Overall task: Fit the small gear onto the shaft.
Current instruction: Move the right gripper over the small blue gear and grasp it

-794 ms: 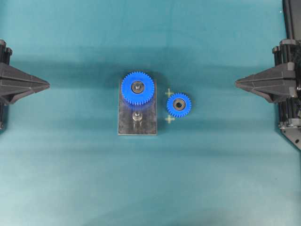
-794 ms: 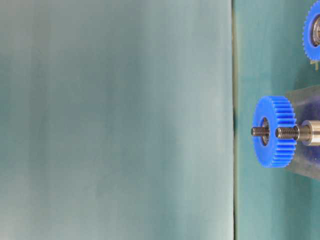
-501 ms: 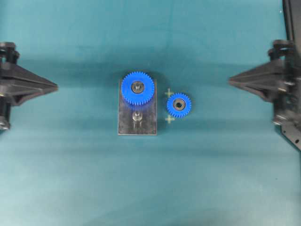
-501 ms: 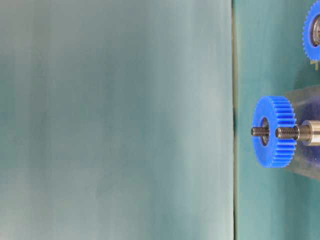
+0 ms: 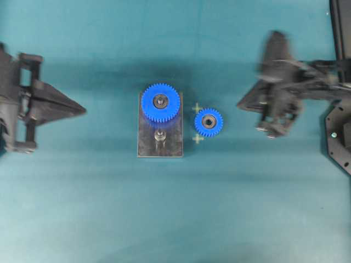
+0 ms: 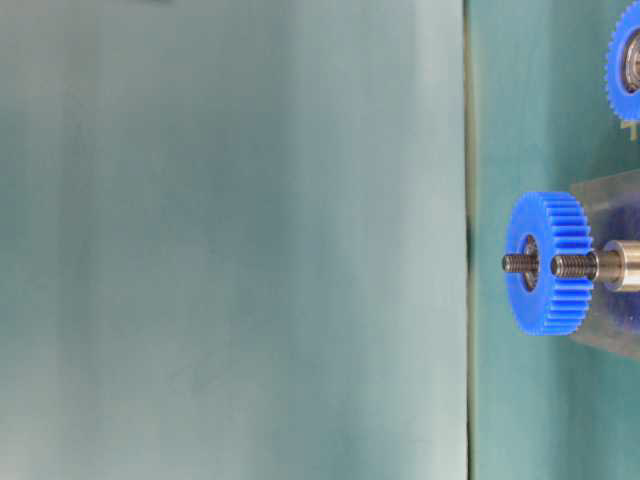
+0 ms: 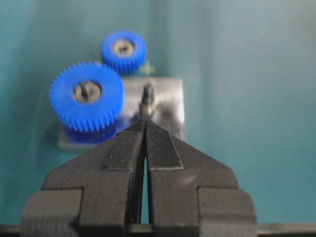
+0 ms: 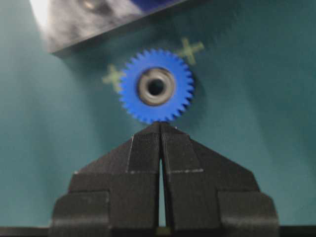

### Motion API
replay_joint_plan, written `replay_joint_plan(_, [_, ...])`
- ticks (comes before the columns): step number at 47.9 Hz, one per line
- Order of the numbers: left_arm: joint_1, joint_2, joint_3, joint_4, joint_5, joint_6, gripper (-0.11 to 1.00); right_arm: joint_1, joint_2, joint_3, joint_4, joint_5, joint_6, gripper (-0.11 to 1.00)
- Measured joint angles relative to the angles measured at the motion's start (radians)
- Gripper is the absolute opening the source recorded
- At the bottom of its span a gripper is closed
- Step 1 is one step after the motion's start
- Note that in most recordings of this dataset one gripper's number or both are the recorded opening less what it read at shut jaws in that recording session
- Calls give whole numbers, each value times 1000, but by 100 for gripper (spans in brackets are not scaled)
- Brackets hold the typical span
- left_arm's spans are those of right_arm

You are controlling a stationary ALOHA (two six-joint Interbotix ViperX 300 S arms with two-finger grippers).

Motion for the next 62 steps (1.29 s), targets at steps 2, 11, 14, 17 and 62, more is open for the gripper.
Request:
replay_joint_plan(2, [2, 15, -3, 0, 2, 11, 0, -5, 34, -15, 2, 9, 2, 1])
replay_joint_plan(11, [0, 63, -9, 0, 5, 21, 0, -6, 176, -94, 0, 78, 2, 4])
replay_joint_plan(14, [0, 67, -8, 0, 5, 23, 0, -8, 215, -115, 0, 94, 2, 15])
replay_joint_plan(17, [0, 69, -6, 0, 5, 23, 0, -8, 245, -130, 0, 100, 2, 30])
replay_joint_plan(62, [0, 66, 20, 2, 20, 25, 0, -31, 474, -241, -15, 114, 3, 81])
